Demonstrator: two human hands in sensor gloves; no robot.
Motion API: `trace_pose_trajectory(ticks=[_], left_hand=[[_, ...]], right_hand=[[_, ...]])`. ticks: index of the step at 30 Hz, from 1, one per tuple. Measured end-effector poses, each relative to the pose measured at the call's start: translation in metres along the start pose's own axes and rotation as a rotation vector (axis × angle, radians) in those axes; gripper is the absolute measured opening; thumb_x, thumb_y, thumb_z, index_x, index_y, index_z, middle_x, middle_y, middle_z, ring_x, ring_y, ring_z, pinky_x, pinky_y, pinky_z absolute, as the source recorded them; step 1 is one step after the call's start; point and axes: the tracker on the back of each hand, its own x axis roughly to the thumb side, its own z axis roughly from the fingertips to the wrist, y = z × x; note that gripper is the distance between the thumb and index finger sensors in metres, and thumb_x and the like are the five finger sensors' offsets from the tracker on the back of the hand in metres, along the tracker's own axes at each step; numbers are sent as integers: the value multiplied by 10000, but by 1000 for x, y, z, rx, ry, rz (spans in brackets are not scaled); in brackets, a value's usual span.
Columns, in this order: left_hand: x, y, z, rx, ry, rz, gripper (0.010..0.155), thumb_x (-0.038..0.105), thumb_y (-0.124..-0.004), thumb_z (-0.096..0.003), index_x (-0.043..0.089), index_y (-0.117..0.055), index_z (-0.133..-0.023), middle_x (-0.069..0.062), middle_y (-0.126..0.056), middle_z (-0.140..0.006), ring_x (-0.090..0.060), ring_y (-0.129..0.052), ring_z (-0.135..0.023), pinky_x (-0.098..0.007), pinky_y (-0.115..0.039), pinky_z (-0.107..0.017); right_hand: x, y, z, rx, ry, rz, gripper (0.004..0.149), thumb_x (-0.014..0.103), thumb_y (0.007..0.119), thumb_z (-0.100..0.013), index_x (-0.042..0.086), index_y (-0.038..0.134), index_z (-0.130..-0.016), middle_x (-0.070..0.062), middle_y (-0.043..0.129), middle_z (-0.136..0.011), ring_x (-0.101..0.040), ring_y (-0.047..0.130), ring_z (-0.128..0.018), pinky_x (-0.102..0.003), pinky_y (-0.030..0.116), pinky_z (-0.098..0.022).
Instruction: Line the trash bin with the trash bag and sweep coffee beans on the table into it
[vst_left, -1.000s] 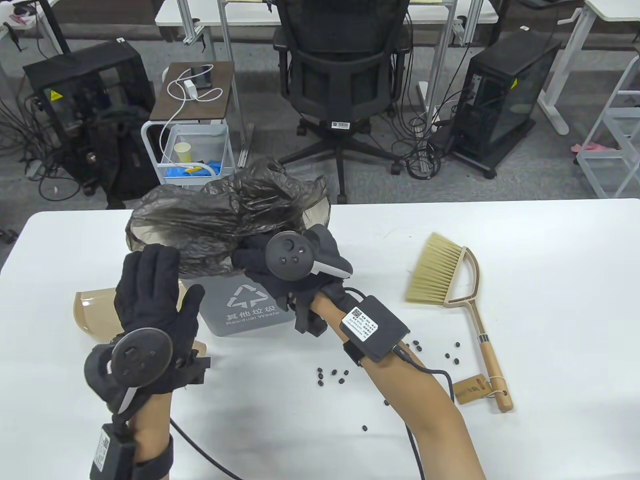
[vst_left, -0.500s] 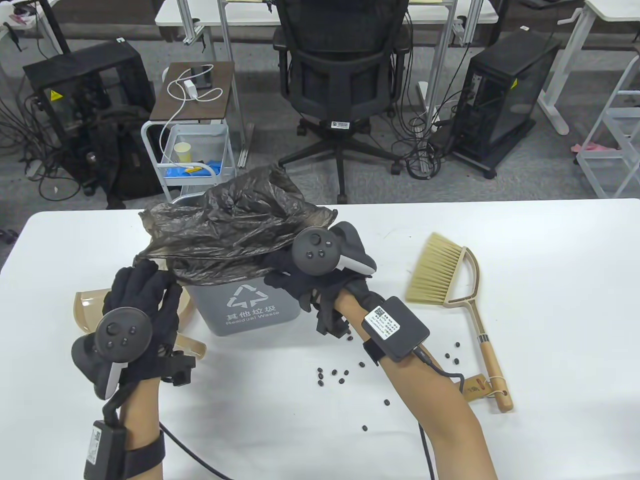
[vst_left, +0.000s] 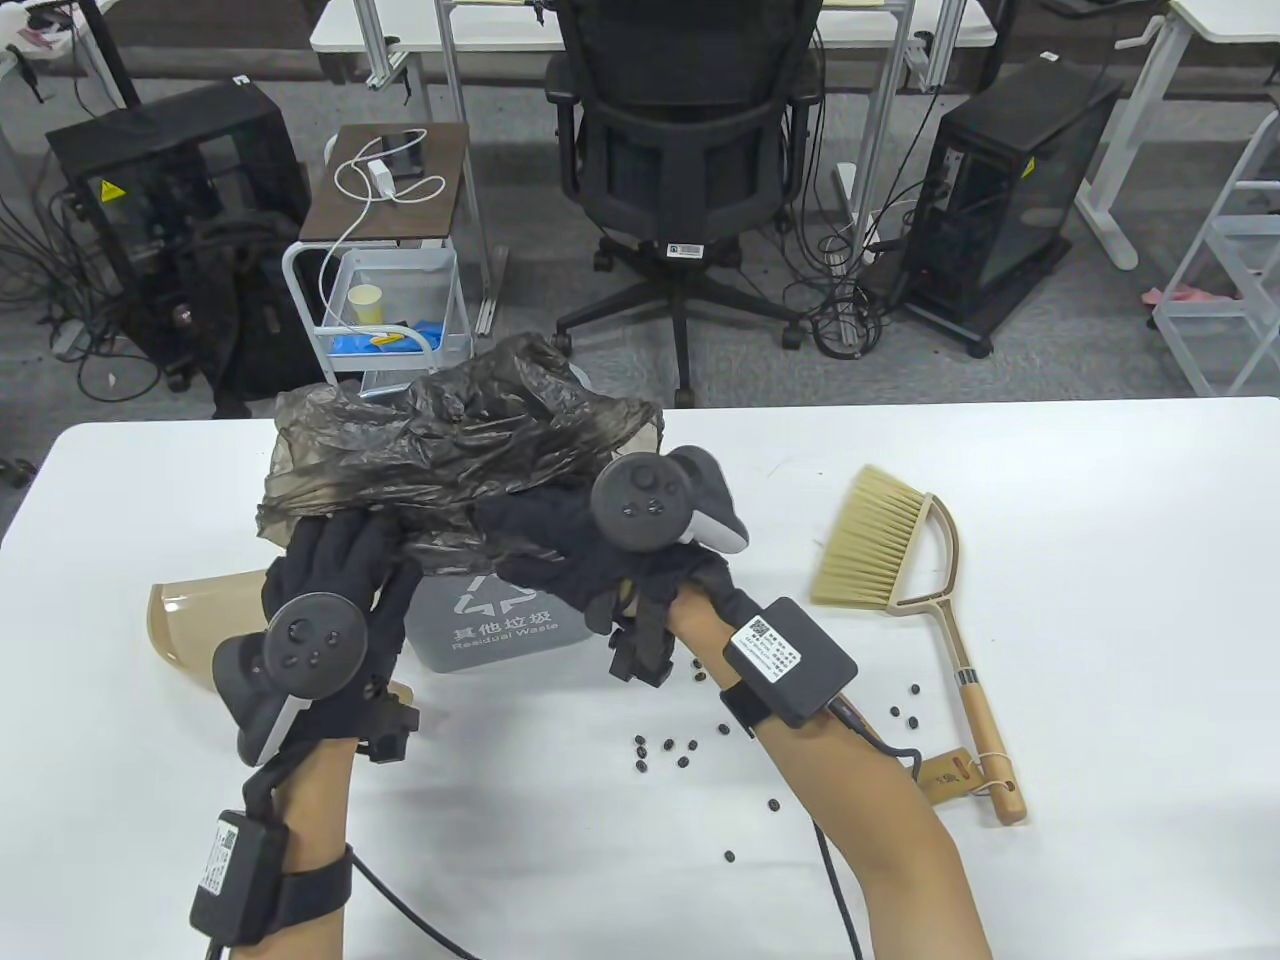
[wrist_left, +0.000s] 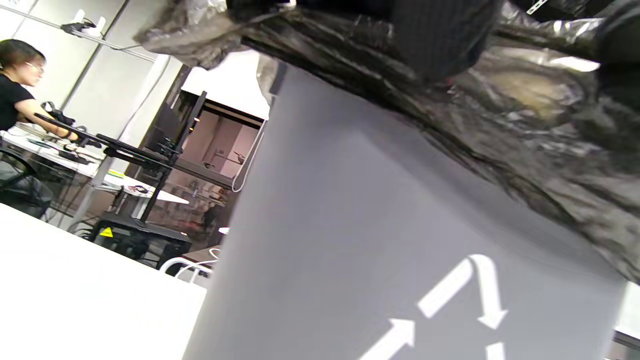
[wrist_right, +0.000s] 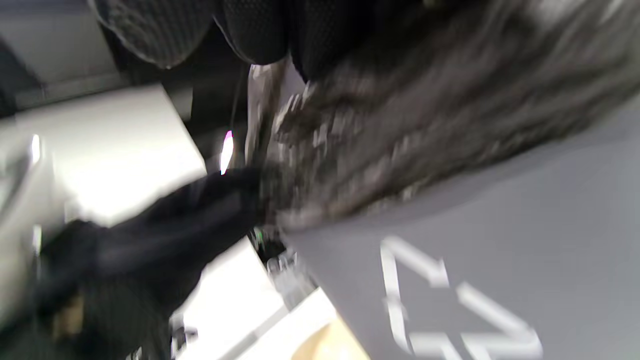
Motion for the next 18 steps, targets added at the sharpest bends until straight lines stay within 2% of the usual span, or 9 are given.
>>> trace_pose_trajectory(ticks=[2, 3, 4, 7, 9, 12, 14, 16, 18], left_hand=[[-2, 1, 1, 8, 7, -17, 531, 362, -820, -574, 308, -651, -1074, 47, -574, -1245, -322, -495, -1168, -630, -410, -842], [0, 3, 1, 1, 18, -35, 532, 347, -824, -576, 305, -650, -1077, 48, -570, -1247, -322, -483, -1171, -630, -404, -843], [3, 6, 2, -5, 18, -43, 534, 343, -824, -578, 289, -650, -1080, 26, -571, -1246, -328, -470, -1173, -632, -397, -844], [27, 17, 5, 65, -101, 24, 591, 396, -839, -565, 258, -627, -1099, -25, -567, -1245, -344, -463, -1172, -646, -391, -842], [47, 19, 3, 71, -170, 56, 578, 453, -798, -576, 255, -638, -1095, -30, -596, -1235, -350, -498, -1161, -650, -406, -836], [76, 7, -10, -1, -229, 52, 529, 475, -754, -589, 248, -696, -1063, -40, -696, -1185, -353, -616, -1113, -646, -466, -816], [96, -8, -21, -100, -224, 0, 542, 499, -733, -594, 242, -694, -1070, -49, -703, -1183, -362, -623, -1108, -652, -457, -816], [107, -22, -32, -158, -189, -73, 581, 544, -705, -589, 247, -669, -1087, -52, -690, -1192, -366, -610, -1115, -658, -442, -821], [108, -35, -43, -213, -150, -131, 682, 654, -667, -547, 255, -653, -1099, -49, -687, -1194, -366, -606, -1118, -665, -435, -822]], right_hand=[[-7, -20, 6, -118, 50, -17, 580, 481, 712, -464, 272, 603, -993, -111, 736, -1018, -431, 670, -941, -597, 517, -692], [-12, -30, 10, -143, 92, -21, 590, 489, 708, -465, 263, 597, -999, -123, 724, -1024, -441, 652, -947, -602, 503, -693], [-15, -35, 11, -135, 118, -19, 600, 496, 702, -469, 255, 591, -1006, -134, 710, -1033, -451, 636, -952, -609, 494, -693], [-24, -43, 17, -96, 181, -11, 594, 504, 680, -483, 252, 587, -1012, -142, 696, -1042, -458, 619, -959, -610, 482, -698], [-28, -42, 20, -90, 205, -17, 594, 504, 673, -486, 250, 583, -1015, -144, 692, -1044, -460, 618, -959, -609, 487, -697], [-35, -34, 22, -46, 274, -58, 609, 506, 659, -491, 237, 562, -1029, -163, 654, -1065, -479, 585, -968, -613, 470, -702], [-43, -28, 22, -25, 318, -80, 623, 507, 647, -497, 236, 518, -1043, -170, 595, -1088, -484, 534, -985, -615, 442, -709], [-51, -22, 23, -26, 349, -93, 652, 511, 643, -497, 232, 457, -1057, -159, 509, -1115, -485, 516, -988, -612, 437, -710], [-59, -15, 27, -26, 365, -111, 689, 510, 640, -497, 218, 375, -1062, -161, 439, -1120, -474, 522, -986, -604, 448, -709]])
